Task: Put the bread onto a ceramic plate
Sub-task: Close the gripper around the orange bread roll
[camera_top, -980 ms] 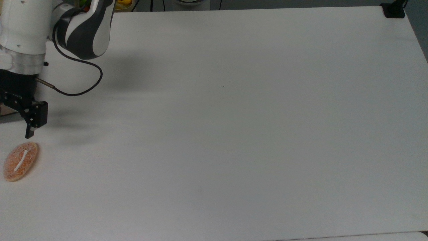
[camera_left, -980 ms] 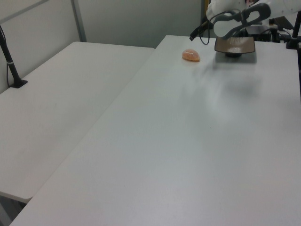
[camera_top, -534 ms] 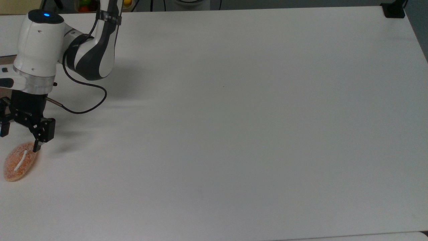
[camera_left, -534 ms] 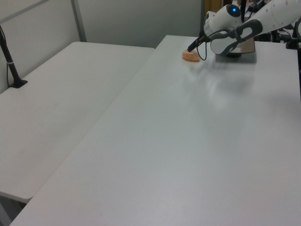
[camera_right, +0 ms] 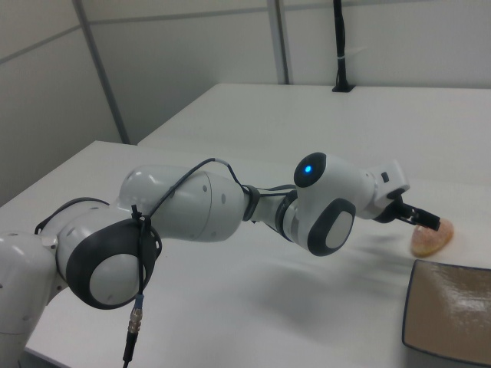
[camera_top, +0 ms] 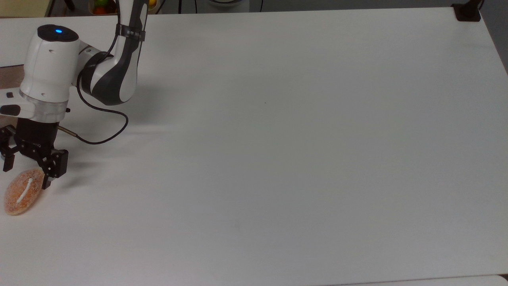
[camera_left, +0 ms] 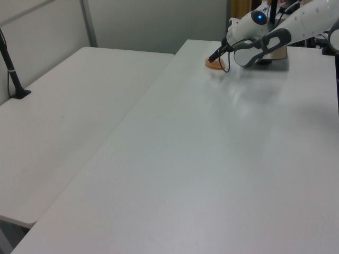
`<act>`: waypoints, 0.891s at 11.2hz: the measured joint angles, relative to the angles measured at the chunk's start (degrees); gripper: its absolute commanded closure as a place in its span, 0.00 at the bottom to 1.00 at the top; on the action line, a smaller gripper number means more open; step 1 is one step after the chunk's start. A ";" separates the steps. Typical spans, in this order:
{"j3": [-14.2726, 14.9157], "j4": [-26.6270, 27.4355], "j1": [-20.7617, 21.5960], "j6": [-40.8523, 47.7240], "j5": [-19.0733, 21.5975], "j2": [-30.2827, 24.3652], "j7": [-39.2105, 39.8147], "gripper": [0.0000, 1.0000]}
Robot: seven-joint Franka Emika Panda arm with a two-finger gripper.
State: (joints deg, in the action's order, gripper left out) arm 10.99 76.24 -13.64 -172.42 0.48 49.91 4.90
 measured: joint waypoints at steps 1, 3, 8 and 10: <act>0.00 -0.87 -0.15 0.00 0.00 0.72 0.00 0.00; 0.00 -2.84 -0.37 0.00 0.00 2.43 0.00 0.00; -0.02 -6.69 -0.46 -3.24 0.00 5.97 0.00 0.00; -0.02 -6.74 -0.76 -4.36 0.00 6.42 0.00 0.00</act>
State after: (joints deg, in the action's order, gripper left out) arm 10.97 69.51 -14.40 -176.78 0.48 56.33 4.90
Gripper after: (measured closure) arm 0.000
